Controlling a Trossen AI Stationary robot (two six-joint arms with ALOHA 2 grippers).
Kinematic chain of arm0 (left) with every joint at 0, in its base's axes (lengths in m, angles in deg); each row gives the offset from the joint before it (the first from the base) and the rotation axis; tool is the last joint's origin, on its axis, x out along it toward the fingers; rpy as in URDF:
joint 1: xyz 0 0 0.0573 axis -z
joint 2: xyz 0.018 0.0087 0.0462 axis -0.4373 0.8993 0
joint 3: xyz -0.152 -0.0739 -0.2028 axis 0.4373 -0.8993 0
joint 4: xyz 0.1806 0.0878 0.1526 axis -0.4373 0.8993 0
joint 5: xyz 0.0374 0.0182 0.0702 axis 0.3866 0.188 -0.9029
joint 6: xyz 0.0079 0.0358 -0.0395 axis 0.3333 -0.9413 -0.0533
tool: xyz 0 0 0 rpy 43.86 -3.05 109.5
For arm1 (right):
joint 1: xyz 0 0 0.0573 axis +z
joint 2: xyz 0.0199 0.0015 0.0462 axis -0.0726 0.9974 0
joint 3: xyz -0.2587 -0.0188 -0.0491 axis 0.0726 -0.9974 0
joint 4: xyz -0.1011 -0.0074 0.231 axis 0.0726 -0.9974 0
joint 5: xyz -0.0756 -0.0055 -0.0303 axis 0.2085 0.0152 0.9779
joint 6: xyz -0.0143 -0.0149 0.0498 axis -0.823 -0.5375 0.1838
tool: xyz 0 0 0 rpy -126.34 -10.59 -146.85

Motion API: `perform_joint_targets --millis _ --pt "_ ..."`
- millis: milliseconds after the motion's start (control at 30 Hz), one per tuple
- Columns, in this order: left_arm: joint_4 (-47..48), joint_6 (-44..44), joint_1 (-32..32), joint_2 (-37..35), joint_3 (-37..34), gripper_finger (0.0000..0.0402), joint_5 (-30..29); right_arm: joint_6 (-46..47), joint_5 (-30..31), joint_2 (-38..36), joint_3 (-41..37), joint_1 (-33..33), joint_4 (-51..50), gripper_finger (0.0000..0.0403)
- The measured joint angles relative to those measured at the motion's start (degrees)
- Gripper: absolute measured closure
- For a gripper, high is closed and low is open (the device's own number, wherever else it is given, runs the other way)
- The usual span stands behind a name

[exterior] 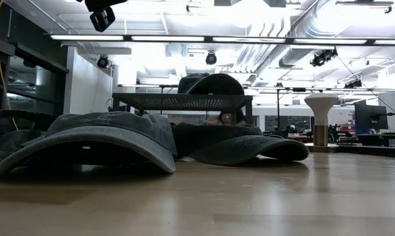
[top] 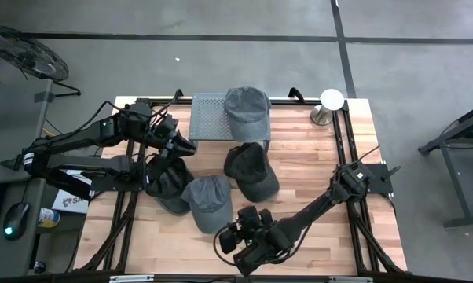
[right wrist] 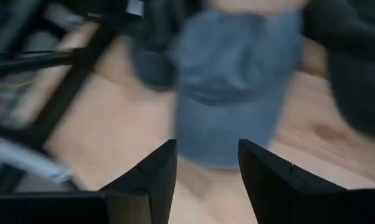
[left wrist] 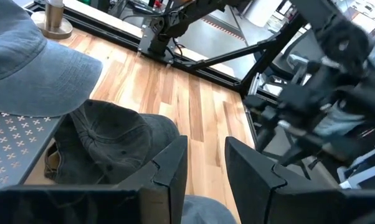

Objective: Pick & Place hat
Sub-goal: Put the right black cap on the shelf

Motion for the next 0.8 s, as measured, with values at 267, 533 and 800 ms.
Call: perform_joint_targets --millis 267,533,800 --pt "-0.04 0.00 0.00 0.00 0.00 0.0294 0.02 -22.90 -6.54 -7.53 0.07 -0.81 5.85 0.0259" --pt "-0.07 0.00 0.02 0.00 0.00 0.0294 0.07 -13.17 -16.89 -10.22 0.06 -9.04 -15.38 0.0261" --pt "-0.07 0.00 0.01 0.00 0.00 0.0294 0.09 -20.72 -21.89 -9.64 -1.02 -18.43 -21.44 0.0210"
